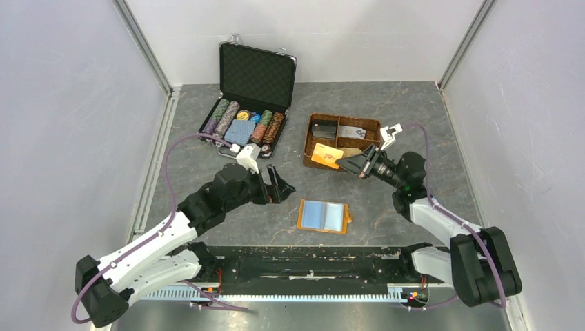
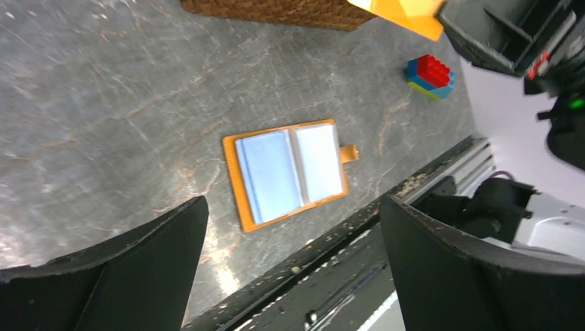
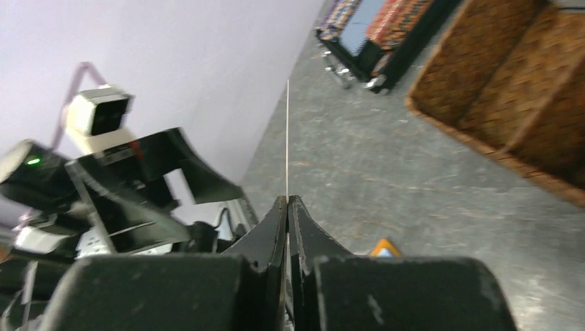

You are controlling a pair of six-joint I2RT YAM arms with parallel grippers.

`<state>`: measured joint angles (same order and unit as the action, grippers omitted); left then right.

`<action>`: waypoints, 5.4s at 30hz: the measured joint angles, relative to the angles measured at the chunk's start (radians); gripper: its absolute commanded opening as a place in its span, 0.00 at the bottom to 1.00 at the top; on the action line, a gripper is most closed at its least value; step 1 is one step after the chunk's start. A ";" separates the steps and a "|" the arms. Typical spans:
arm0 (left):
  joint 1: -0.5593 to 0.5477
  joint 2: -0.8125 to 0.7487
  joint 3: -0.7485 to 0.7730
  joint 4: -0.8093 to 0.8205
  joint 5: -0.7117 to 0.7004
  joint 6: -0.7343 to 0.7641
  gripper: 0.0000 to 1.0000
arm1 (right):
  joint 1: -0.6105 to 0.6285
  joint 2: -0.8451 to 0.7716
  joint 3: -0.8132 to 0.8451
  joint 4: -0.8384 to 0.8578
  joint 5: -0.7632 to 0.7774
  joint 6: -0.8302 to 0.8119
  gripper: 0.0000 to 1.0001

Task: Take the credit cards out of the card holder
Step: Place the credit card in the storage box, then reset both arms

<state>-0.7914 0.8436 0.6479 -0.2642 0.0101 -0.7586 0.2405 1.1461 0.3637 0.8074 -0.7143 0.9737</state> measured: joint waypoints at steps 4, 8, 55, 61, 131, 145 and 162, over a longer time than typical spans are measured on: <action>0.000 -0.005 0.077 -0.106 -0.035 0.091 1.00 | -0.051 0.050 0.122 -0.232 -0.018 -0.145 0.00; 0.000 -0.008 0.126 -0.210 -0.041 0.142 1.00 | -0.092 0.122 0.220 -0.425 -0.015 -0.268 0.00; 0.000 -0.101 0.227 -0.446 -0.245 0.365 1.00 | -0.219 0.562 0.728 -1.096 0.078 -0.641 0.00; 0.000 -0.101 0.227 -0.446 -0.245 0.365 1.00 | -0.217 0.586 0.729 -1.077 0.059 -0.626 0.00; 0.000 -0.117 0.227 -0.447 -0.255 0.364 1.00 | -0.119 0.117 0.617 -1.224 0.446 -0.749 0.67; 0.000 -0.209 0.228 -0.406 -0.279 0.354 1.00 | -0.060 -0.510 0.354 -1.262 0.591 -0.794 0.98; 0.000 -0.367 0.150 -0.354 -0.290 0.352 1.00 | -0.060 -0.681 0.255 -1.250 0.577 -0.684 0.98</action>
<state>-0.7910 0.4767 0.7979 -0.6186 -0.2802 -0.4068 0.1806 0.4652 0.6186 -0.4427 -0.1371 0.2893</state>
